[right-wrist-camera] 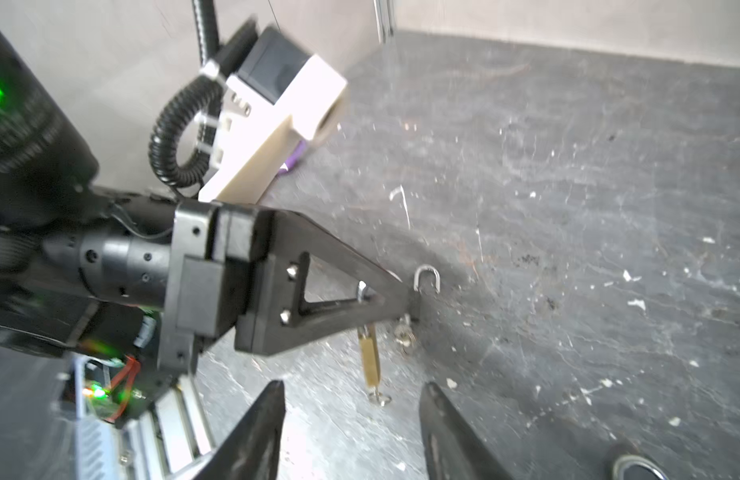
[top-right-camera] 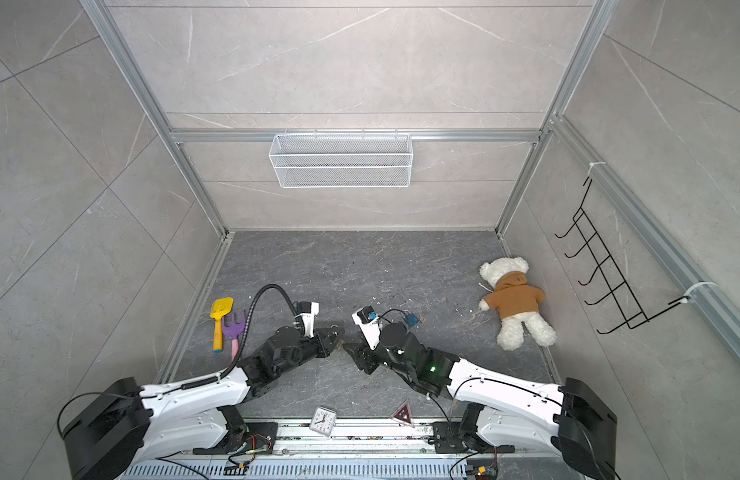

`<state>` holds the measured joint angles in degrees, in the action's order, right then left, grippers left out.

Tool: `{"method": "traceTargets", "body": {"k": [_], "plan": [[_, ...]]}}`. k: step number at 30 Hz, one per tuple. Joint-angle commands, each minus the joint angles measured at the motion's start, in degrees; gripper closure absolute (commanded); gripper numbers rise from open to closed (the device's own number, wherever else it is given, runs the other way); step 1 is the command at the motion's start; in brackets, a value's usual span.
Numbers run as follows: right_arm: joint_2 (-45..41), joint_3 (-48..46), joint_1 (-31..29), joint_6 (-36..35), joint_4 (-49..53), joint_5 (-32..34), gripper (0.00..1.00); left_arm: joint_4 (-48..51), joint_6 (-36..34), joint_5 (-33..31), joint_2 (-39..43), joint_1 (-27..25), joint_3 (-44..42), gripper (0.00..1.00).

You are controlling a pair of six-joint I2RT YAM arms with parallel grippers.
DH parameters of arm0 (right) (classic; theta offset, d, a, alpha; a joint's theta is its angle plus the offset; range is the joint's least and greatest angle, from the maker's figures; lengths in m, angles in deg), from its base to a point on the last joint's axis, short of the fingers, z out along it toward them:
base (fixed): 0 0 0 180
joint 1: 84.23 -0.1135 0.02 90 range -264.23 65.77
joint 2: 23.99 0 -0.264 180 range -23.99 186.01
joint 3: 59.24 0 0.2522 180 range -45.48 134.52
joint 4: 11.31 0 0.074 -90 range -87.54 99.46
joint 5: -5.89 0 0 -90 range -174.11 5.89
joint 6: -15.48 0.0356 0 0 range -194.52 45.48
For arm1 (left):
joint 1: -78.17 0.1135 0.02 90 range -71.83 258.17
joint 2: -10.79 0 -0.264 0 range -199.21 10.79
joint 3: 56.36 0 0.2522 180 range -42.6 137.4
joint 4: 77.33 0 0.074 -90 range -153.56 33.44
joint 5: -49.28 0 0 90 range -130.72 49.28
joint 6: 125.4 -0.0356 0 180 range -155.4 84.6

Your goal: Lock with the key

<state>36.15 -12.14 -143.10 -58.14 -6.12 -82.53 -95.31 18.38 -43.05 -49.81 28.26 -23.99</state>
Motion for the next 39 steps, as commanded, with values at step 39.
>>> {"method": "traceTargets", "body": {"k": [39], "plan": [[11.4, 3.7, 0.0, -10.1, -17.4, -4.4, 0.63, -10.5, 22.7, -4.3, 15.0, -0.2, -2.4, 1.00]]}}
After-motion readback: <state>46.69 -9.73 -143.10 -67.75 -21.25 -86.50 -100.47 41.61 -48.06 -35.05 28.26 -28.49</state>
